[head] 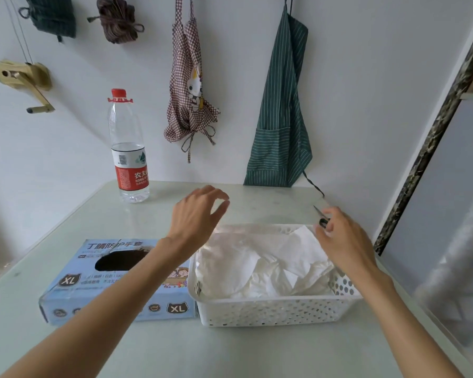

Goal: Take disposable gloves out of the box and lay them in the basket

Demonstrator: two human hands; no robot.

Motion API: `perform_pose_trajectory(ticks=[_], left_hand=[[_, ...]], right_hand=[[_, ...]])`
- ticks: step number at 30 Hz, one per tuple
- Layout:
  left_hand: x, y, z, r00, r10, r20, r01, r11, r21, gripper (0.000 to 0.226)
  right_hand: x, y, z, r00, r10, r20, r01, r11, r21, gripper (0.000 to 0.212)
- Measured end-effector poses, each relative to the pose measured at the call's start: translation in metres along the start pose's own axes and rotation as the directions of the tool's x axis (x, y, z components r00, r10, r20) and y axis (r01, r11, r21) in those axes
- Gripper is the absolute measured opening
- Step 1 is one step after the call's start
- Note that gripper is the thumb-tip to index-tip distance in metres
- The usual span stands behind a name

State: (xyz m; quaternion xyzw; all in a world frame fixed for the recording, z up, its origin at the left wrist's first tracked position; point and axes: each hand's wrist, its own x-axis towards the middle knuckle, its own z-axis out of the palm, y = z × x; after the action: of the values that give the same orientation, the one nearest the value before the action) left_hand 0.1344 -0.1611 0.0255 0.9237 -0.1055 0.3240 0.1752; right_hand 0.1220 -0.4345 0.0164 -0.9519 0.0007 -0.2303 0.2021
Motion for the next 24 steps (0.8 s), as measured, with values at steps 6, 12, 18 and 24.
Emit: perform_pose_trajectory(ticks=[6, 12, 18, 24], left_hand=[[-0.032, 0.021, -0.007, 0.711, 0.103, 0.696, -0.202, 0.978, 0.061, 0.103], [-0.044, 0.015, -0.001, 0.598, -0.03, 0.801, -0.298, 0.919, 0.258, 0.112], [-0.041, 0.025, -0.004, 0.592, -0.091, 0.801, -0.342, 0.871, 0.352, 0.103], [-0.042, 0.017, -0.03, 0.551, -0.165, 0.818, -0.279, 0.887, 0.367, 0.116]], right_hand=[[-0.013, -0.015, 0.01, 0.849, -0.291, 0.441, 0.327, 0.945, -0.006, 0.052], [-0.016, 0.0, 0.02, 0.711, -0.105, 0.696, 0.356, 0.907, -0.226, 0.092], [-0.017, -0.01, 0.007, 0.686, -0.048, 0.726, 0.287, 0.935, -0.209, 0.068], [-0.028, -0.028, -0.018, 0.672, -0.038, 0.74, 0.295, 0.93, -0.22, 0.099]])
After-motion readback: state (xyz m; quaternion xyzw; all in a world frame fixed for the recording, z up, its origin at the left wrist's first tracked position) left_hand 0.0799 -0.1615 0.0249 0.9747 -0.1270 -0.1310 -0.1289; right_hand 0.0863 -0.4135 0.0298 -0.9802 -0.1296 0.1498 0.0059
